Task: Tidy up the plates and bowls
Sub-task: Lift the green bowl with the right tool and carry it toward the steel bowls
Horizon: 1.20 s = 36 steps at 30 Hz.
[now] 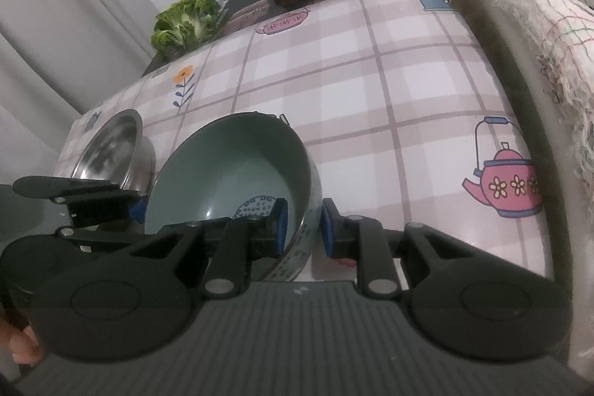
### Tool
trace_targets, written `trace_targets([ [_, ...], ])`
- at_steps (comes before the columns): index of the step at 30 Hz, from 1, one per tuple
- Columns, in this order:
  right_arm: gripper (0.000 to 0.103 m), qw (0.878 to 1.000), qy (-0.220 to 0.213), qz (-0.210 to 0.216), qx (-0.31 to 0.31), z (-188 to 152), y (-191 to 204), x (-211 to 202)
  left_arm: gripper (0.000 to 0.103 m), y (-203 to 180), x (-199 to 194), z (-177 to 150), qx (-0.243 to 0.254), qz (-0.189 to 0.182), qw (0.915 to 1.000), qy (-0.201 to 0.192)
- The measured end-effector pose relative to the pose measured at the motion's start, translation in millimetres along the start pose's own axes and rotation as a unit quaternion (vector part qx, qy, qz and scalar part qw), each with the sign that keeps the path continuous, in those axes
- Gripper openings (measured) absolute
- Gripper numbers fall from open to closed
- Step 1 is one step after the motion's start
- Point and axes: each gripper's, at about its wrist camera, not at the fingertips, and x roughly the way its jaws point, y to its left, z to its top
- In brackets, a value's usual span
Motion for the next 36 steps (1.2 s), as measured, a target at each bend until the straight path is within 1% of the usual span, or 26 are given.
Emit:
trace_targets([
  [7, 0.019, 1.0, -0.004, 0.002, 0.002, -1.5, 1.6, -3.0, 0.034, -0.5, -4.4, -1.0, -0.001, 0.003, 1.0, 0.0],
  [16, 0.019, 1.0, -0.006, 0.002, 0.002, -1.3, 4.0, -5.0, 0.034, -2.7, -15.2, -1.6, 0.01, 0.012, 0.9997, -0.016],
  [19, 0.019, 1.0, -0.007, 0.002, 0.001, -1.7, 4.5, -5.2, 0.031, -2.4, -13.5, -2.5, 0.013, 0.014, 0.9997, -0.013],
  [23, 0.019, 1.0, -0.006, 0.003, 0.005, -3.0, 1.8, -6.9, 0.026, 1.4, -11.1, -5.8, 0.008, 0.003, 1.0, -0.004],
  [27, 0.02, 1.0, -0.008, 0.011, 0.008, -5.9, -3.5, -12.1, 0.028, 1.9, -15.3, -5.1, 0.006, -0.003, 1.0, -0.003],
  [29, 0.022, 1.0, -0.008, 0.012, 0.006, -7.4, -3.7, -14.1, 0.031, 3.0, -16.4, -4.6, 0.002, -0.012, 0.9999, 0.003],
  [32, 0.023, 1.0, -0.009, 0.012, 0.005, -9.1, -3.4, -16.1, 0.033, 6.4, -17.3, -4.4, -0.011, -0.028, 0.9995, 0.011],
  [36, 0.024, 1.0, -0.008, 0.016, 0.009, -8.9, -5.4, -15.2, 0.035, 7.2, -13.5, -4.6, -0.02, -0.035, 0.999, 0.019],
])
